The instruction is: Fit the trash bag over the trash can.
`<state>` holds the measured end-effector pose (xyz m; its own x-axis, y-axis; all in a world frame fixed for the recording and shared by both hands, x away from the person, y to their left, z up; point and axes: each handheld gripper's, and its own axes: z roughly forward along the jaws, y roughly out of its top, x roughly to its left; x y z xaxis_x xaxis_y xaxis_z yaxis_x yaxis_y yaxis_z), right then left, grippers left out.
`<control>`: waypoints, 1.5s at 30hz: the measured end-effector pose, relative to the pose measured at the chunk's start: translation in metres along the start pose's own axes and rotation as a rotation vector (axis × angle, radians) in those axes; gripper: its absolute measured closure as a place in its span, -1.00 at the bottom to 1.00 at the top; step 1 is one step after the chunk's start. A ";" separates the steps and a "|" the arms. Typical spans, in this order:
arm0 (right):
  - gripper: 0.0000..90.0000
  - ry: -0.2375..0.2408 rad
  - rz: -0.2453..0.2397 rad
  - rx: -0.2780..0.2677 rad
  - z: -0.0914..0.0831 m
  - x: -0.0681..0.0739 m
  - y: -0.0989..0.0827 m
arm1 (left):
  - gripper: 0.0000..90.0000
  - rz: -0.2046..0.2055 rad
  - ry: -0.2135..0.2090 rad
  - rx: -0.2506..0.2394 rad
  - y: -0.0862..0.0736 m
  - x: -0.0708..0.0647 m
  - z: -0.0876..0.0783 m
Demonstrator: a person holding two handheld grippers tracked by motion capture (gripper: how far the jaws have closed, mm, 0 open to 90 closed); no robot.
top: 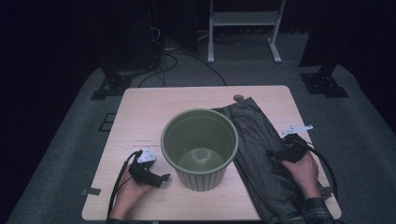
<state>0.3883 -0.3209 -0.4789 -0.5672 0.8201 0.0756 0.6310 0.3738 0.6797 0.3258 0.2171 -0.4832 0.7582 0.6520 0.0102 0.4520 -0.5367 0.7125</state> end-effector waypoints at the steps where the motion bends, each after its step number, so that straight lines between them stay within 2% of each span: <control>1: -0.83 0.005 -0.002 -0.002 0.000 0.001 0.000 | -1.00 0.000 0.000 0.000 0.000 0.000 0.000; 13: -0.82 0.052 -0.003 -0.024 0.004 0.010 0.002 | -1.00 0.000 0.000 0.000 0.000 0.000 0.000; 17: -0.82 0.046 -0.016 -0.005 0.005 0.016 0.004 | -1.00 0.000 0.000 0.000 0.000 0.000 0.000; 20: -0.82 0.036 -0.048 0.018 0.006 0.025 0.008 | -1.00 0.000 0.000 0.000 0.000 0.000 0.000; 21: -0.82 0.048 -0.051 0.009 0.008 0.027 0.008 | -1.00 0.000 0.000 0.000 0.000 0.000 0.000; 25: -0.83 0.073 -0.025 0.002 0.009 0.030 0.008 | -1.00 0.000 0.000 0.000 0.000 0.000 0.000; 28: -0.83 0.083 -0.032 0.001 0.010 0.032 0.008 | -1.00 0.000 0.000 0.000 0.000 0.000 0.000; 31: -0.82 0.086 -0.053 0.025 0.013 0.040 0.013 | -1.00 0.000 0.000 -0.001 0.000 0.000 0.000; 45: -0.83 0.149 -0.100 0.029 0.030 0.070 0.028 | -1.00 0.002 -0.002 0.001 0.000 0.000 0.000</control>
<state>0.3822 -0.2398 -0.4762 -0.6989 0.7055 0.1174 0.5812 0.4647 0.6680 0.3255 0.2170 -0.4832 0.7601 0.6497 0.0106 0.4505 -0.5387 0.7120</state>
